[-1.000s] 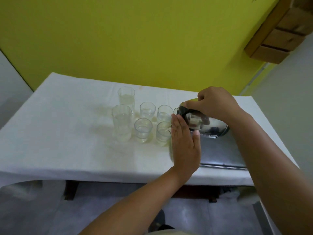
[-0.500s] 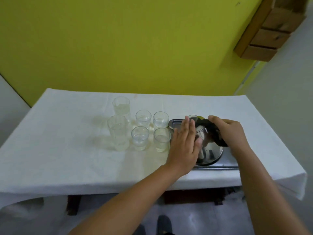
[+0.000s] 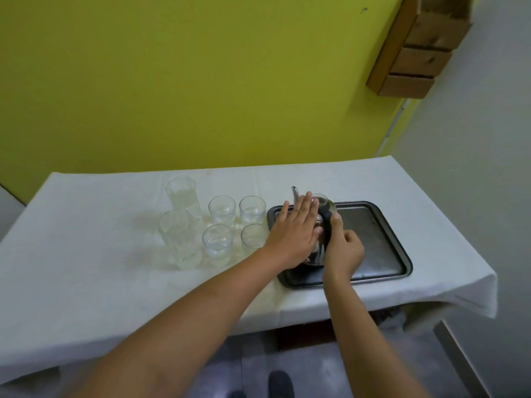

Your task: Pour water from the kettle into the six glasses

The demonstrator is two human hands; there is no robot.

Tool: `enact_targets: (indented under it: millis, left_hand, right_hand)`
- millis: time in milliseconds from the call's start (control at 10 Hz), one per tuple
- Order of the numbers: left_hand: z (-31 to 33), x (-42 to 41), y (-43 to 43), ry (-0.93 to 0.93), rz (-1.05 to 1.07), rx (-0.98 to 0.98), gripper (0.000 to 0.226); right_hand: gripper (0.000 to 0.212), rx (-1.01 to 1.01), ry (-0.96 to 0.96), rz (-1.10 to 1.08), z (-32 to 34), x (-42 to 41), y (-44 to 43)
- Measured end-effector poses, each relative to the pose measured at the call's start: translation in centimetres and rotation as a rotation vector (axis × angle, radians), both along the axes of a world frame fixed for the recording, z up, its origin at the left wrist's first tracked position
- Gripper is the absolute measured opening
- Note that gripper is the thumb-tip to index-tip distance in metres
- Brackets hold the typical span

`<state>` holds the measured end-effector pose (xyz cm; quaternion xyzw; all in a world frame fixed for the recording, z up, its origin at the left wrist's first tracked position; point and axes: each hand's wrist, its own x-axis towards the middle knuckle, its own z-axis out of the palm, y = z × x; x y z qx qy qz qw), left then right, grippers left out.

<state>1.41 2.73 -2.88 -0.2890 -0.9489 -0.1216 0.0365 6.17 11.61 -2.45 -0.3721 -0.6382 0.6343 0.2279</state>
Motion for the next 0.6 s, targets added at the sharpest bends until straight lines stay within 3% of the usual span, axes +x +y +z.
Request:
enact_targets:
  millis: [200,400,500,600]
  left_hand:
    - [-2.2,1.2,0.2,0.01,-0.07,-0.027,0.059]
    - [-1.7,1.6,-0.1,0.011,-0.063,-0.067,0.058]
    - [-0.9,1.4,-1.0,-0.001,0.07,-0.044,0.06]
    - [0.3,0.9,-2.6,-0.025,0.19,-0.023,0.061]
  right_hand:
    - [0.048,-0.108,0.036,-0.034,-3.6,1.4,-0.1]
    - [0.035,0.031,-0.026,0.039,-3.3,2.1,1.3]
    - [0.057,0.381,-0.041,0.084,-1.8,1.2,2.0]
    - [0.067,0.765,-0.059,0.337,1.1,-0.4,1.2]
